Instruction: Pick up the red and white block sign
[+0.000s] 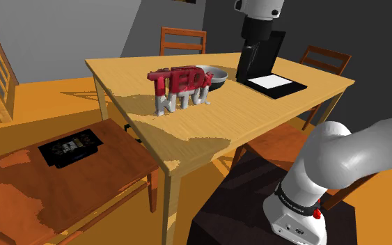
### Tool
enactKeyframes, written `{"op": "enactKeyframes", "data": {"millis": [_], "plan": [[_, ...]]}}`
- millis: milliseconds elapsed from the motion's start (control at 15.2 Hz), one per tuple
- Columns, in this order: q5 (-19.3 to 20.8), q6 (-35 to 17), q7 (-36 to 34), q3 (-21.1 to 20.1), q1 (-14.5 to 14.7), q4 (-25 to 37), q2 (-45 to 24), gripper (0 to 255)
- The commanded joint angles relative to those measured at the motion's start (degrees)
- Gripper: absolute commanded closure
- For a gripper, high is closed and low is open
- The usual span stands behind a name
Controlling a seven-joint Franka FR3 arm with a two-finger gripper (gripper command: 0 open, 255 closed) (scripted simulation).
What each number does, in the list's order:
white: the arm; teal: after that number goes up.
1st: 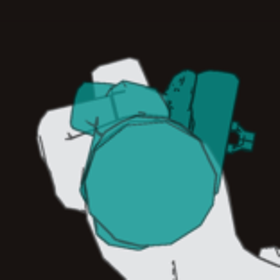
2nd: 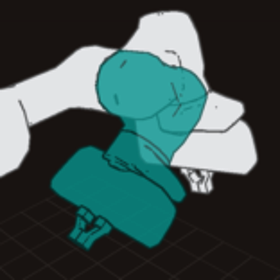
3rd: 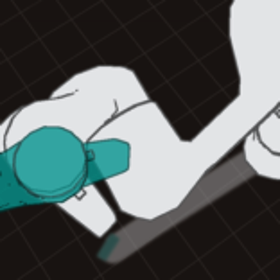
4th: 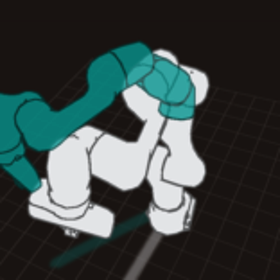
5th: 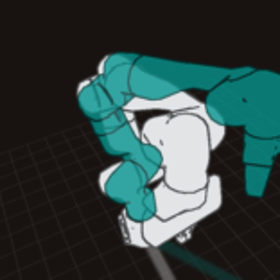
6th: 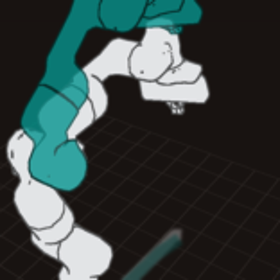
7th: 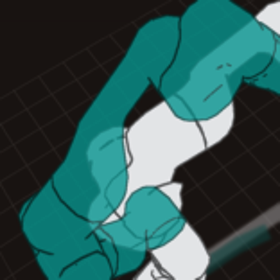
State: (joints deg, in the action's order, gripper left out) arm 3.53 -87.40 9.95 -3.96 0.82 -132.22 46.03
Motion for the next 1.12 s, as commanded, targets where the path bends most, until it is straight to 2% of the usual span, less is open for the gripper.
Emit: {"op": "enactKeyframes", "data": {"millis": [0, 396, 924, 1056], "plan": [[0.0, 0.0, 0.0, 0.0, 0.0, 0.0, 0.0, 0], [1.7, -4.3, 22.5, 5.9, 6.8, 9.3, -13.9, 0], [-0.6, -4.9, 51.4, 9.2, 14.7, 24.5, -31.2, 0], [-0.7, -5.6, 52.7, 9.2, 15.0, 24.3, -31.8, 0]]}}
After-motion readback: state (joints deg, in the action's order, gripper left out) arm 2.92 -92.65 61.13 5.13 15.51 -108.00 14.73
